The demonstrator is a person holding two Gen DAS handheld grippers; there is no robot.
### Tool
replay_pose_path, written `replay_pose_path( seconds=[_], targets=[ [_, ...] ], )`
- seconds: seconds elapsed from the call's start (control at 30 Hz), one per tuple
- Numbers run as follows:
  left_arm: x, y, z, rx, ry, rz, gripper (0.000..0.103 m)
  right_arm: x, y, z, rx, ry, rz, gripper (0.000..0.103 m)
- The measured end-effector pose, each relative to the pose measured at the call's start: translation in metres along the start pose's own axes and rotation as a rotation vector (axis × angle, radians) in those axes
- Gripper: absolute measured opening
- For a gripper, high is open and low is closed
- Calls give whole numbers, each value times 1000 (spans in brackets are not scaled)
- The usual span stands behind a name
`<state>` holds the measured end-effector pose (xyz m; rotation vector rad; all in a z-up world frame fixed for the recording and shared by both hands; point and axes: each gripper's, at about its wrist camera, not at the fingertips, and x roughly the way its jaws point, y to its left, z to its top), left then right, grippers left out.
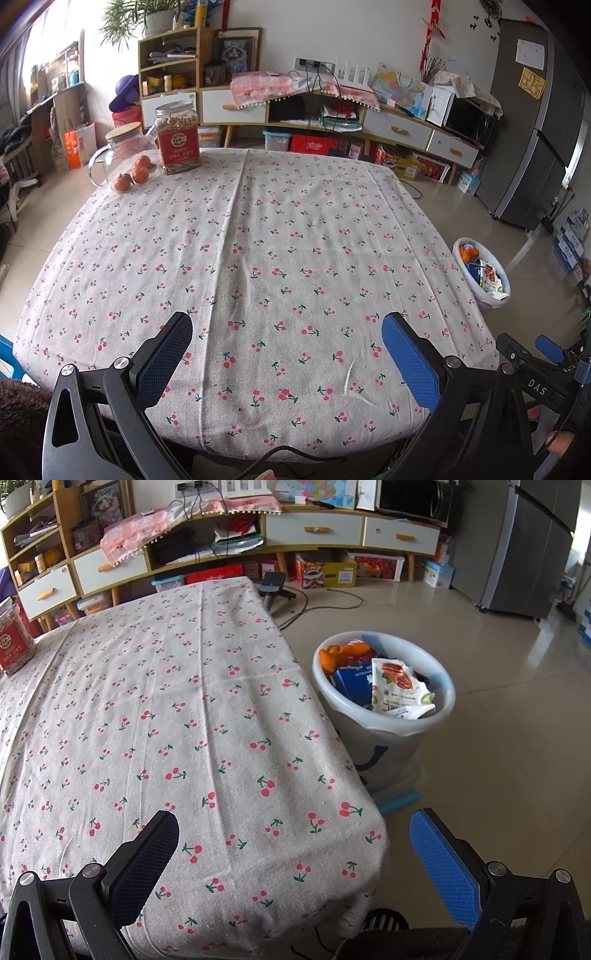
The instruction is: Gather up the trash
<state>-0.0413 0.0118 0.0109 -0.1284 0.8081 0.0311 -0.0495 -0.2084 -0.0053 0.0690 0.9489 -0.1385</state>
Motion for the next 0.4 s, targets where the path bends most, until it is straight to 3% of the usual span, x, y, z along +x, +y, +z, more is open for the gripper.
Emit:
replay_pose_path(
  seconds=[0.4],
  targets=[
    [0, -3, 1, 14, -1, -8, 103, -11, -5, 9, 29, -54, 12, 103]
  ],
)
